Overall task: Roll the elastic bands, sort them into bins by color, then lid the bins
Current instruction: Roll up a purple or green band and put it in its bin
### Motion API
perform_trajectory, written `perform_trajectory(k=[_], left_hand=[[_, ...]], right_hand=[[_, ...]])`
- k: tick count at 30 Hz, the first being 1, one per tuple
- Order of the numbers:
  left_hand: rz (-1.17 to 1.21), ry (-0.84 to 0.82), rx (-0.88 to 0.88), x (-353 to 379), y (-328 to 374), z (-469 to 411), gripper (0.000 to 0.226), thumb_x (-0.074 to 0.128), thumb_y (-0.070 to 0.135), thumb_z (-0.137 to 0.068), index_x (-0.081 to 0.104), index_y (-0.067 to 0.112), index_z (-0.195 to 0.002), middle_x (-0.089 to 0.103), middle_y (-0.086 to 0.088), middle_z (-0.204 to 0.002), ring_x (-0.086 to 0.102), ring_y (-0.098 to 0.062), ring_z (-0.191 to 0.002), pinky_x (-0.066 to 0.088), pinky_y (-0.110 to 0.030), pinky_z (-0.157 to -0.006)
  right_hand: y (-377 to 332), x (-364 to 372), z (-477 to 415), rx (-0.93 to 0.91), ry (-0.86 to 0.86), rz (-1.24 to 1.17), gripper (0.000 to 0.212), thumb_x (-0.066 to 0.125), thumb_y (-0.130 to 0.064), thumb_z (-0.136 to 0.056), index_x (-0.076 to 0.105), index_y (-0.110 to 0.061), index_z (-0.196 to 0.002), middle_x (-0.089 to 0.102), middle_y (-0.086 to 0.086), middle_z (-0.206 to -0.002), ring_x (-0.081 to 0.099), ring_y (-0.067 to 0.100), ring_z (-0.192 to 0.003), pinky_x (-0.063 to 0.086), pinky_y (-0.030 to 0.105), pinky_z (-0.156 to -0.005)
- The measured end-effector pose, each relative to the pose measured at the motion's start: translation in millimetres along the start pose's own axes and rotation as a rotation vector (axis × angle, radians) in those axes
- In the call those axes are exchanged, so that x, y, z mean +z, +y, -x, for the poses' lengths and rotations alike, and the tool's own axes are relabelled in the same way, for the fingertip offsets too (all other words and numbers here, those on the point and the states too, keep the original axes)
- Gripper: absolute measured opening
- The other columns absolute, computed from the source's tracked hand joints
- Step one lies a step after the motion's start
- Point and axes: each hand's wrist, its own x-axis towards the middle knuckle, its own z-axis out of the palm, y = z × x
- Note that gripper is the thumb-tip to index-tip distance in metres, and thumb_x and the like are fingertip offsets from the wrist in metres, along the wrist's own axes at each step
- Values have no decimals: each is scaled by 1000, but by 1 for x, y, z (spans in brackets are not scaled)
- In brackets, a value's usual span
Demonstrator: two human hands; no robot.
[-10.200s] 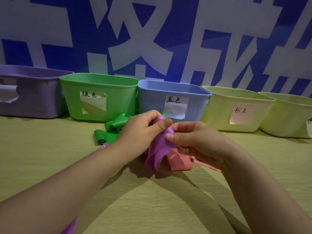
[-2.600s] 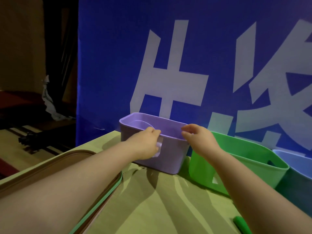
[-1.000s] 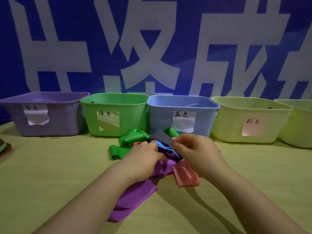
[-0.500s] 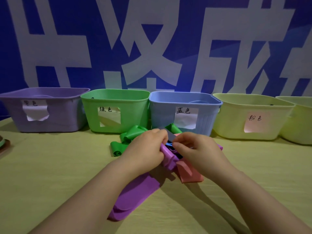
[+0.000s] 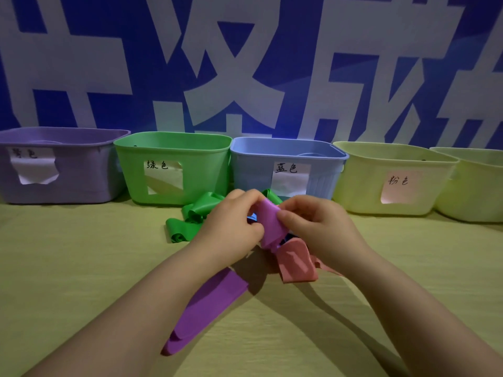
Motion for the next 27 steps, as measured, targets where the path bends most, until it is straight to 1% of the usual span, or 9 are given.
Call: perform_trajectory(k=[2,4,8,10,13,18,21,23,27], left_hand=[[160,-62,-58,1,1,0,38,55,6,-72,54,25,-104,61,4,-103,58,-13,-97,46,-34,-87],[248,-131,-53,3,4,2,49,54,14,-69,46,33,-114,65,7,-108,61,-11,-101,47,-38,-91],[79,-212,-50,8,1,5,63,61,33,-72,36,33,-130,62,3,-115,59,-14,-105,46,-36,-92],[56,-223,-82,10,-4,4,55,68,38,-73,46,28,-122,64,6,-110,59,-12,-102,46,-37,-91],[40,-234,-71,13,-9,2,28,72,31,-75,59,23,-99,67,5,-94,62,-13,-91,48,-37,-84],[261,-113,-27,8,4,5,52,78,31,-69,47,33,-111,63,10,-104,61,0,-93,48,-23,-85],[233,-104,12,7,9,7,36,73,31,-75,50,36,-103,63,10,-102,61,-1,-90,49,-25,-81],[186,-58,14,7,8,6,26,71,31,-77,55,28,-98,64,7,-99,61,-5,-88,50,-31,-80],[236,55,1,2,10,5,29,67,43,-71,55,19,-82,60,0,-83,55,-11,-72,42,-31,-65]], right_hand=[[1,-3,-1,-25,48,2,14,58,-23,-89,64,-30,-79,66,-10,-73,59,3,-70,46,24,-67],[2,-5,-2,-55,93,-14,13,56,-22,-90,62,-28,-80,66,-10,-76,59,4,-74,46,24,-69],[2,-5,-3,-109,161,-101,19,56,-18,-91,58,-30,-77,62,-12,-73,54,-5,-65,42,11,-60],[3,-6,-3,-114,187,-160,19,55,-17,-91,59,-31,-78,62,-11,-73,56,-1,-69,46,18,-64],[2,-9,-3,-114,223,-245,19,56,-16,-91,60,-31,-81,64,-9,-76,61,9,-77,51,30,-71],[-3,-8,-1,-126,169,-360,15,56,-13,-90,62,-25,-82,64,-10,-76,60,-1,-71,49,15,-65],[-3,-6,1,-119,122,-373,12,56,-14,-89,63,-21,-83,65,-5,-77,61,4,-73,52,19,-68],[-1,-6,0,-106,112,-398,12,56,-16,-89,64,-21,-82,66,-5,-77,62,7,-76,53,24,-73],[3,-6,-4,-90,158,-441,16,56,-16,-90,63,-24,-78,65,-8,-73,60,9,-74,52,28,-72]])
